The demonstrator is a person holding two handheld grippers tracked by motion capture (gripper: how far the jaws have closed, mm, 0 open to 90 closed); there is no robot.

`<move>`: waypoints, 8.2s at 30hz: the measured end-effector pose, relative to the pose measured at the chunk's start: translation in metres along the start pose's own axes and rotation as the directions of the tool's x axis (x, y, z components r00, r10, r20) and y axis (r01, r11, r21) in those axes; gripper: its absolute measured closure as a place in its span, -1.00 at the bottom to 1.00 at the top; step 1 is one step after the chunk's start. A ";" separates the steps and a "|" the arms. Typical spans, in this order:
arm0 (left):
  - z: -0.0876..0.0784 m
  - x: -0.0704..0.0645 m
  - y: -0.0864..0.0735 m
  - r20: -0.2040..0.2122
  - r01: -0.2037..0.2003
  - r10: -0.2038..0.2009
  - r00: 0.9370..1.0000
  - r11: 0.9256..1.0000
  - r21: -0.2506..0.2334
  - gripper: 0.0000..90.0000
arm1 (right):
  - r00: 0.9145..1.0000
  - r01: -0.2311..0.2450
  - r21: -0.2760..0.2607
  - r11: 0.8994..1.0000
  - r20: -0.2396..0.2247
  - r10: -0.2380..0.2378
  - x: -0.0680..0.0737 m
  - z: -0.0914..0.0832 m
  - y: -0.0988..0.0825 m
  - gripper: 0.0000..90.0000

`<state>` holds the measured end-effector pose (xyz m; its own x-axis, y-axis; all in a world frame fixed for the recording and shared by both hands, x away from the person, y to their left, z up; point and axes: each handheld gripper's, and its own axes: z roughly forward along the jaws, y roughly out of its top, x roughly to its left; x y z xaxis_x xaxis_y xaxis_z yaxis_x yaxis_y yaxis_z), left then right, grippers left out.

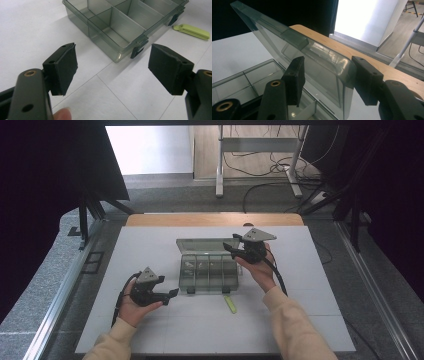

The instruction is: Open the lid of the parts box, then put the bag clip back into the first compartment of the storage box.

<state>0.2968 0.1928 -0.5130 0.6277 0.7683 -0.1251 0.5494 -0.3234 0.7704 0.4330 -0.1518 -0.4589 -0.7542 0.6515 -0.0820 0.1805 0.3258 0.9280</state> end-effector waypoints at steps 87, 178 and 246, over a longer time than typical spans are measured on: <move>0.003 0.005 -0.004 -0.030 -0.001 0.002 1.000 1.000 0.018 -0.49 | 0.971 -0.239 0.104 0.966 0.022 0.238 -0.055 0.054 -0.033 0.35; -0.002 0.004 -0.007 -0.026 0.003 -0.003 1.000 1.000 -0.011 -0.51 | 0.992 -0.113 0.261 0.959 -0.019 0.122 0.034 -0.116 -0.036 -0.30; 0.006 0.000 -0.003 -0.027 -0.013 0.013 1.000 1.000 0.014 -0.50 | 0.992 0.028 0.585 0.810 -0.116 0.050 0.104 -0.054 -0.057 0.75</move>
<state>0.2985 0.1901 -0.5193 0.6200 0.7785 -0.0981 0.5487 -0.3408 0.7634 0.3106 -0.1393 -0.5006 -0.8123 0.5833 0.0070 0.4950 0.6829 0.5372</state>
